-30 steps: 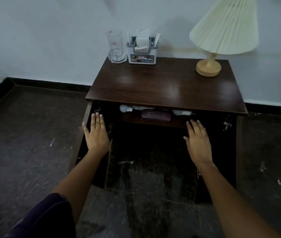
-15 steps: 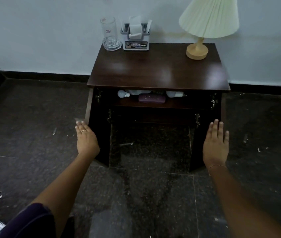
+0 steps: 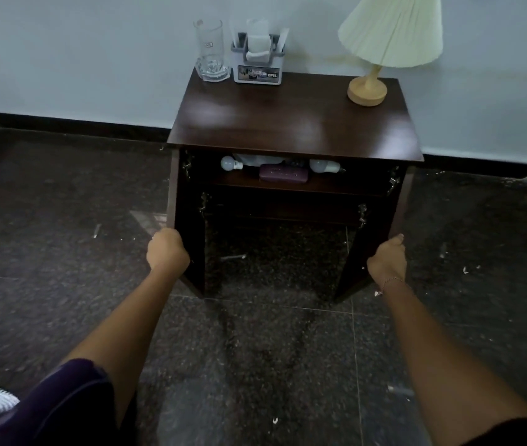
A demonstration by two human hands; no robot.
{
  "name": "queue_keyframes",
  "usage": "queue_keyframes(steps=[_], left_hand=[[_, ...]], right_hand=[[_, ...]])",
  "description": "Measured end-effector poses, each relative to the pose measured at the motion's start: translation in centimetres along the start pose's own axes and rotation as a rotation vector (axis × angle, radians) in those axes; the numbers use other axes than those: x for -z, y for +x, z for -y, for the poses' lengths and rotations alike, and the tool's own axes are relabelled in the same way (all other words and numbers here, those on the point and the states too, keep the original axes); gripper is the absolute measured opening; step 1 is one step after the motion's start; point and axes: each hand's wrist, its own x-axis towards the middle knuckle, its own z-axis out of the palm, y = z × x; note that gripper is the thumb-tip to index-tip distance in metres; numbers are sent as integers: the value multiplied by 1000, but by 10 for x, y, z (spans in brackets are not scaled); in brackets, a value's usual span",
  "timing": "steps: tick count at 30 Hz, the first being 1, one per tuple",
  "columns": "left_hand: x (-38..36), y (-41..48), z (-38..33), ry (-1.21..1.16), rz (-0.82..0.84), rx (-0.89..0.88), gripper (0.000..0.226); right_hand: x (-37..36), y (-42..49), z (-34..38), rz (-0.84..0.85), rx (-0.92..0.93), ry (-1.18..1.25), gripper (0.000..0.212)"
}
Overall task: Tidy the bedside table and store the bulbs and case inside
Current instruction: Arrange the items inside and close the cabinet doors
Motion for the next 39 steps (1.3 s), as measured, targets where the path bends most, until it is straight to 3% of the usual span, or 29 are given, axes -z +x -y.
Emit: queue_keyframes(steps=[10,13,16,25,29,35,39], left_hand=[[-9,-4,-8,-64,-15,-106,12],[-12,-6,-12,-92,-19,-136,2],[-18,-8,-20,-141,-35,-146,14],[-32,-3,-56,-142,11,-118,19],[-35,0,-70,-249,98,-41,19],[-37,3,-95,-402,223,70,49],[-36,7,-114,-503,256,170,42]], right_hand=[[-9,9,3,-25,-107,101,44],[-13,10,4,15,-93,143,45],[-13,12,1,39,-97,163,46],[-17,22,11,168,-127,264,48],[-22,25,25,247,-149,326,56],[-26,36,36,424,-181,377,58],[-29,45,46,501,-216,419,59]])
